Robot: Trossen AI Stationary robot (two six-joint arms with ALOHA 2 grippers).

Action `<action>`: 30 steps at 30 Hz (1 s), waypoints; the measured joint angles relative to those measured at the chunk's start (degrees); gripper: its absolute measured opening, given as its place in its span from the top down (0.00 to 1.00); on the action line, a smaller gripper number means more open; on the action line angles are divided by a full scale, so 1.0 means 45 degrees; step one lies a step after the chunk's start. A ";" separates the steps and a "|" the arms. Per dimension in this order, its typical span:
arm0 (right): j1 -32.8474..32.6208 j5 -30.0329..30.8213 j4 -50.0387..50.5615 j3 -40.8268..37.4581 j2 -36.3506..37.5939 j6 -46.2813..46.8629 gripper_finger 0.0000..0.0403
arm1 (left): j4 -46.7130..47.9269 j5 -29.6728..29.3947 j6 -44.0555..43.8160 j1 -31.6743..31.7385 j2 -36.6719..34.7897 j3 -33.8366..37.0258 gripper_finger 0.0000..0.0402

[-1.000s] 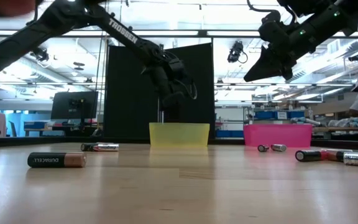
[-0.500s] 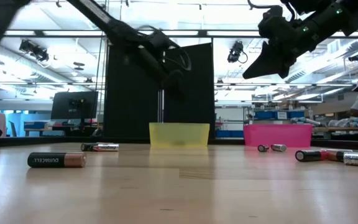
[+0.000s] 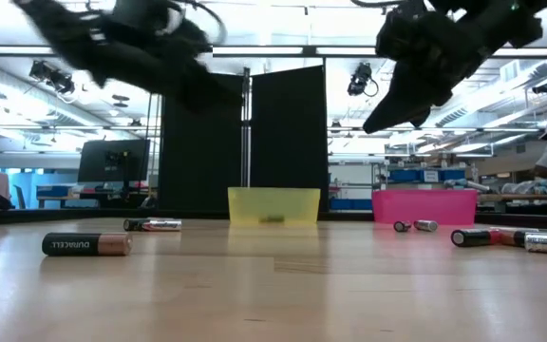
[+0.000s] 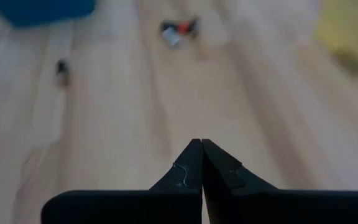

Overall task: Sort batteries
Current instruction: Put the black-red battery into the blue bin

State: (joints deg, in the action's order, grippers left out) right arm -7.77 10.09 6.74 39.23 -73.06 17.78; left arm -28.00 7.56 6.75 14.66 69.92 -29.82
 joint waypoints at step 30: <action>-0.2321 -0.1928 0.7952 0.4796 -0.6126 -0.0840 0.58 | -0.1602 -0.1376 -0.0563 -0.3047 -0.2741 0.2719 0.98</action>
State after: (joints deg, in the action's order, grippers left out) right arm -18.22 1.41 42.53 60.82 -100.63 14.00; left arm -35.20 1.37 4.21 0.95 57.58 -17.58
